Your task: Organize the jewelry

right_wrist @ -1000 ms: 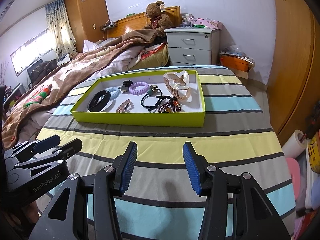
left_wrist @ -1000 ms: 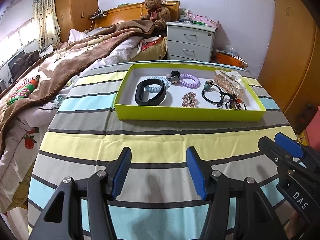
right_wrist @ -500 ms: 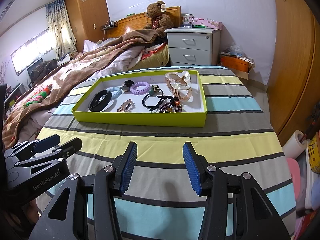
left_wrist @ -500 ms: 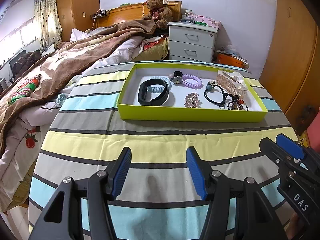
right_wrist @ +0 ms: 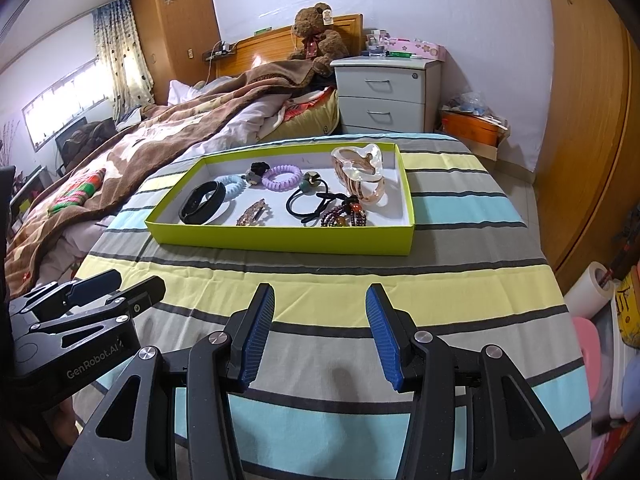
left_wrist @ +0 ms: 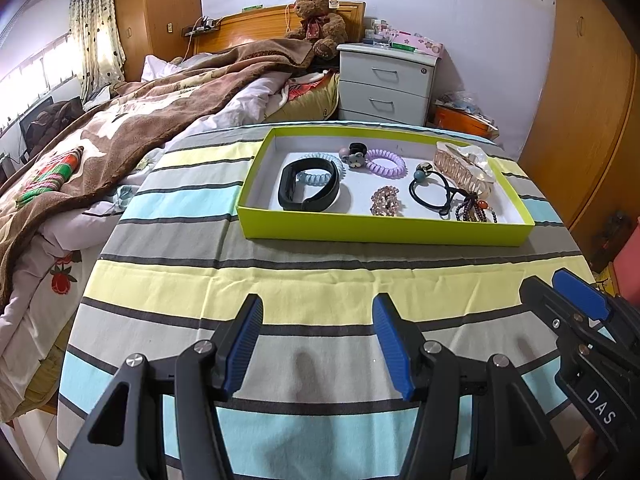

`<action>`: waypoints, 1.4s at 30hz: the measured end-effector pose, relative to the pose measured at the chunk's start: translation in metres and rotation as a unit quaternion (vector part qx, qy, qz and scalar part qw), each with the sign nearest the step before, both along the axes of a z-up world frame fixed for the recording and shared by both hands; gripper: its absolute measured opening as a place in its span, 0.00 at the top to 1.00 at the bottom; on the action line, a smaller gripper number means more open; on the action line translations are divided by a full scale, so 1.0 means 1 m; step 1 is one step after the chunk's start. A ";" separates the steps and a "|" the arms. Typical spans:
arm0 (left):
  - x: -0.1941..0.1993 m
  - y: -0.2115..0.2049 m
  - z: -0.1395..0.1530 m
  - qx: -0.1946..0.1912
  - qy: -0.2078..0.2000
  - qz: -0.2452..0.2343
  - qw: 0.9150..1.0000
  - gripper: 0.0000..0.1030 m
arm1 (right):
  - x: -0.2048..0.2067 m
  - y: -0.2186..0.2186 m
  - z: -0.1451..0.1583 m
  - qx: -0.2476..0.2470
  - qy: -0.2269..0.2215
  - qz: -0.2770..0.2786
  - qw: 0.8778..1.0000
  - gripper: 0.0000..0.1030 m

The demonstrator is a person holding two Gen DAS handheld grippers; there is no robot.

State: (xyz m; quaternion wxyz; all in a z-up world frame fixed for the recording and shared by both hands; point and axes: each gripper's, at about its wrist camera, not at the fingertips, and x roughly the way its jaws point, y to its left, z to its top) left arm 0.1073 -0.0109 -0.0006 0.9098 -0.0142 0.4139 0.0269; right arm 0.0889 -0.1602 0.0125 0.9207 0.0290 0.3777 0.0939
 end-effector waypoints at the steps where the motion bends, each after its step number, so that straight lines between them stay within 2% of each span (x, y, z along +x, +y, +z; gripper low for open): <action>1: 0.000 0.000 0.000 0.000 0.000 0.000 1.000 0.43 | 0.000 0.000 0.001 0.000 0.000 0.000 1.000 0.53; 42: -0.002 0.001 0.001 -0.002 0.002 0.004 1.000 0.43 | 0.000 0.002 0.003 -0.001 0.000 0.000 1.000 0.53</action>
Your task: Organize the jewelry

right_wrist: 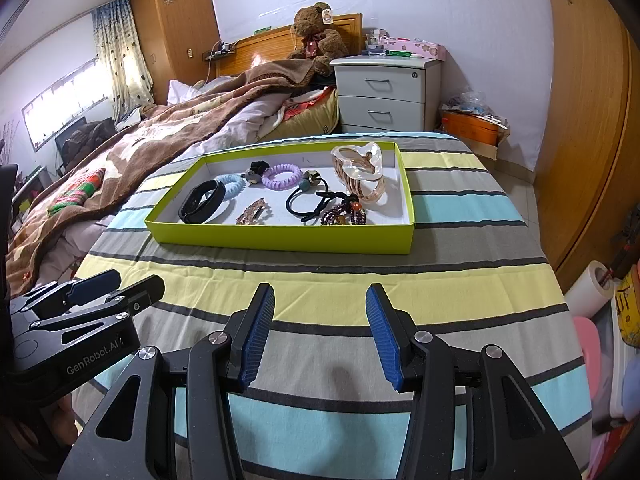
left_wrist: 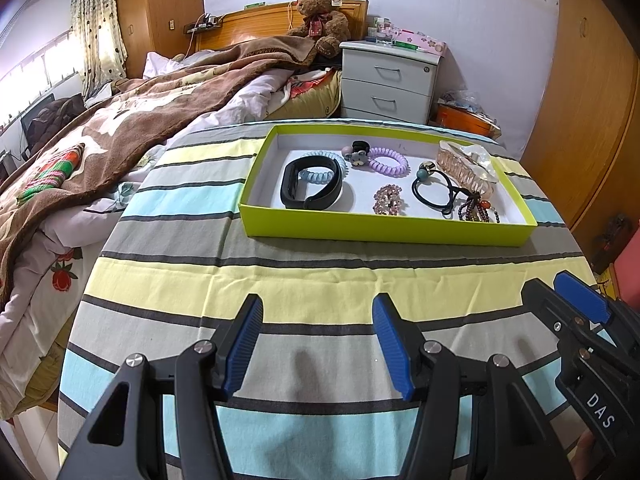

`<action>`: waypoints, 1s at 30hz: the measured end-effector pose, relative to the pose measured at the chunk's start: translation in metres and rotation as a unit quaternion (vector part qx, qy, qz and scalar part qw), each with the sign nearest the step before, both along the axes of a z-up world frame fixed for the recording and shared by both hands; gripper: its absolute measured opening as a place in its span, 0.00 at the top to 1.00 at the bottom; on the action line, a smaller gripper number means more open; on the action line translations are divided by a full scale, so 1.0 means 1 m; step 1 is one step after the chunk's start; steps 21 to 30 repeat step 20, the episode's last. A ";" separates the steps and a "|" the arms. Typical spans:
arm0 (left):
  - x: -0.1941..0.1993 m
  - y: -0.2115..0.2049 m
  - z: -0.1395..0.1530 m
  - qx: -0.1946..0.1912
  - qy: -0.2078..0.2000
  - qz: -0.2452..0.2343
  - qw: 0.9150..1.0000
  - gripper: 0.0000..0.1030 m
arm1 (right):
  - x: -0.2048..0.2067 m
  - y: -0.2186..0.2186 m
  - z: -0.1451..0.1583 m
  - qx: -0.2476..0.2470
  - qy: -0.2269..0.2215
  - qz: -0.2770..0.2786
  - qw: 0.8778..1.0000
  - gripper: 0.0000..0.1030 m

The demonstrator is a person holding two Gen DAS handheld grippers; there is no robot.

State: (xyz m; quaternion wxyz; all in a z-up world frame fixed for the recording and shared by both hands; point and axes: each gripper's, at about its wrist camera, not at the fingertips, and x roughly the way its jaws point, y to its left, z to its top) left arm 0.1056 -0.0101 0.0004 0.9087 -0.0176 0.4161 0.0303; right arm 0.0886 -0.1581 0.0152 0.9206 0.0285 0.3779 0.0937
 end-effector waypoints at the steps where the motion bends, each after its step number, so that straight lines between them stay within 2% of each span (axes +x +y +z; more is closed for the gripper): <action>1: 0.000 0.000 0.000 0.000 0.000 -0.001 1.000 0.43 | 0.000 0.000 0.000 0.000 0.000 0.000 1.000 0.53; 30: 0.000 0.001 -0.002 -0.002 0.003 0.002 1.000 0.43 | 0.000 0.000 0.000 0.000 0.000 0.000 1.000 0.53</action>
